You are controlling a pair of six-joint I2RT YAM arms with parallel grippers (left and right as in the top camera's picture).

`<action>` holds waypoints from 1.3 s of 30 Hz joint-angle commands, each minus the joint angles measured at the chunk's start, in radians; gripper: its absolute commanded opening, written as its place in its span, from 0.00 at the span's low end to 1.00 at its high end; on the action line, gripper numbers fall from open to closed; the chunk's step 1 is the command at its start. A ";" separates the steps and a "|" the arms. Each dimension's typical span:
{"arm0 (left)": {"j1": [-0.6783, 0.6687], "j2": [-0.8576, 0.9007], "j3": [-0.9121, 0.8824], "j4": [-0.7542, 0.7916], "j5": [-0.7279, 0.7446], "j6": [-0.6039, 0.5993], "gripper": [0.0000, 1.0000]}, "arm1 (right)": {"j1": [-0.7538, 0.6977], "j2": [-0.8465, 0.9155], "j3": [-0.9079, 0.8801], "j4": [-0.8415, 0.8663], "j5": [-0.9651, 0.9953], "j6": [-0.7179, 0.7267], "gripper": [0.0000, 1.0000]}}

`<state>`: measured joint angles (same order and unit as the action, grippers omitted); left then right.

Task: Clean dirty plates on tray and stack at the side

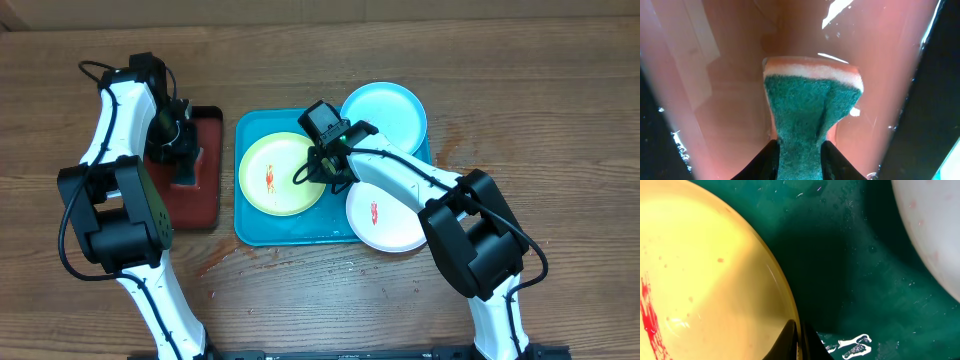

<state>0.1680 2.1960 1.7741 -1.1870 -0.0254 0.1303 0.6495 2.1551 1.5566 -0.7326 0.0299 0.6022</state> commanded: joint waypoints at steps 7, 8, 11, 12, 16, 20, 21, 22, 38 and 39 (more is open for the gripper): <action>0.000 0.010 0.013 -0.001 0.049 -0.012 0.31 | -0.003 0.015 -0.032 -0.002 0.063 0.000 0.04; 0.000 0.010 0.013 -0.001 0.050 -0.012 0.31 | -0.003 0.015 -0.032 -0.002 0.063 0.001 0.04; 0.000 0.010 0.012 -0.001 0.049 -0.011 0.31 | -0.003 0.015 -0.032 -0.002 0.063 0.000 0.04; 0.000 0.010 0.012 -0.001 0.048 -0.011 0.31 | -0.003 0.015 -0.032 -0.002 0.063 0.000 0.04; 0.000 0.010 0.005 0.005 0.047 -0.011 0.32 | -0.003 0.015 -0.032 -0.002 0.063 0.000 0.04; 0.000 0.010 -0.040 0.031 0.048 -0.011 0.32 | -0.003 0.015 -0.032 -0.002 0.063 0.000 0.04; 0.000 0.010 -0.053 0.038 0.048 -0.011 0.31 | -0.003 0.015 -0.032 -0.002 0.063 0.000 0.04; 0.000 0.010 -0.066 0.047 0.044 -0.011 0.31 | -0.003 0.015 -0.032 -0.002 0.063 0.000 0.04; 0.000 0.010 -0.141 0.127 0.050 -0.080 0.04 | -0.003 0.015 -0.032 -0.002 0.063 0.000 0.04; 0.000 0.010 -0.141 0.125 0.050 -0.084 0.04 | -0.003 0.015 -0.032 -0.002 0.063 0.000 0.04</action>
<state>0.1680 2.1956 1.6676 -1.0695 0.0074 0.0952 0.6495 2.1551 1.5558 -0.7277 0.0334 0.6018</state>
